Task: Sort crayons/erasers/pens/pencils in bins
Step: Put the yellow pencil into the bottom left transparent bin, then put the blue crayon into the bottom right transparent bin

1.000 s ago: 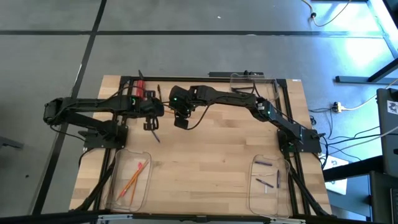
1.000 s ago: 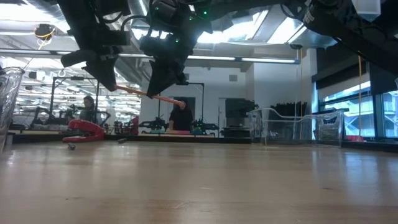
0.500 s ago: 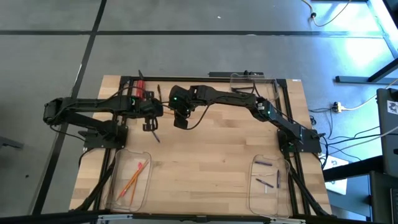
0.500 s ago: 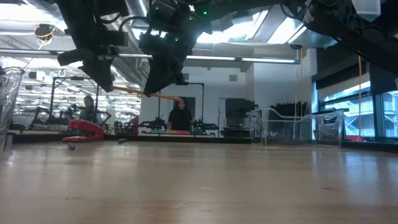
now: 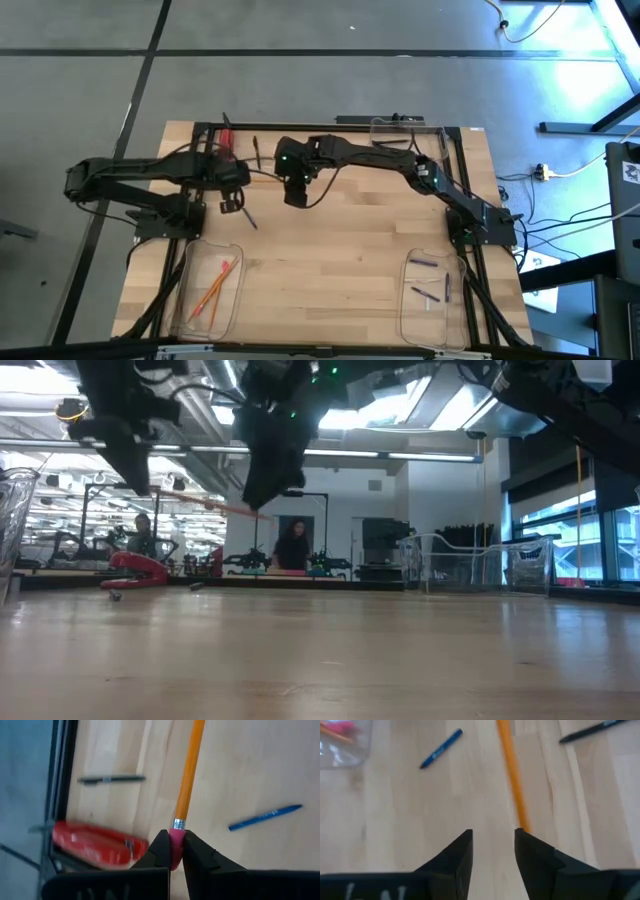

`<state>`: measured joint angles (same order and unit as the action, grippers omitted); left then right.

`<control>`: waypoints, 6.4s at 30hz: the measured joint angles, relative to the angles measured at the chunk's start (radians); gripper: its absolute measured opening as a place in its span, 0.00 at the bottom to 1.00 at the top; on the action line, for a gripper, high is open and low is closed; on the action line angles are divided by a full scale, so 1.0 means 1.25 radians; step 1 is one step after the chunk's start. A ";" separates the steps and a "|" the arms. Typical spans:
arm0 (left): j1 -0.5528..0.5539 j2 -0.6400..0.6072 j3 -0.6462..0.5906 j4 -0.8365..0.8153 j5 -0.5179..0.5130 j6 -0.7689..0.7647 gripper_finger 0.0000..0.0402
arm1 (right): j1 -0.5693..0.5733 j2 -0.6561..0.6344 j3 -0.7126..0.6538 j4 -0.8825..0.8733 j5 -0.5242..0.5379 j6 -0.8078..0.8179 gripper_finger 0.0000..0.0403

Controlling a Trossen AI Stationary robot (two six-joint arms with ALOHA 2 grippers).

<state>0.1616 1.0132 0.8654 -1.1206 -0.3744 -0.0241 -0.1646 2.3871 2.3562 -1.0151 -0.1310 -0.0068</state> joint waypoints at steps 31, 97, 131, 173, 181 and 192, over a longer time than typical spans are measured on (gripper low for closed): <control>-0.449 -0.155 0.188 -0.361 0.598 -0.527 0.03 | 0.000 -0.107 0.000 -0.124 0.005 0.002 0.36; -0.697 0.306 0.098 -0.223 0.416 0.084 0.04 | 0.047 -0.107 0.000 -0.204 -0.001 -0.003 0.36; -0.703 0.247 0.122 -0.313 0.349 -0.248 0.19 | 0.047 -0.107 0.000 -0.201 -0.001 -0.003 0.36; -0.599 -0.104 0.125 -0.305 0.014 -1.173 0.19 | 0.085 0.136 -0.032 0.469 0.097 0.101 0.36; -0.599 -0.104 0.125 -0.305 0.013 -1.174 0.19 | 0.104 0.185 -0.033 0.566 0.168 0.044 0.36; -0.599 -0.104 0.125 -0.305 0.013 -1.174 0.19 | 0.132 0.203 -0.032 0.625 0.175 0.108 0.36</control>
<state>-0.5873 0.8829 1.0218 -1.5024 -0.3584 -1.4913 0.0008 2.6413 2.3161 -0.2344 0.0883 0.1280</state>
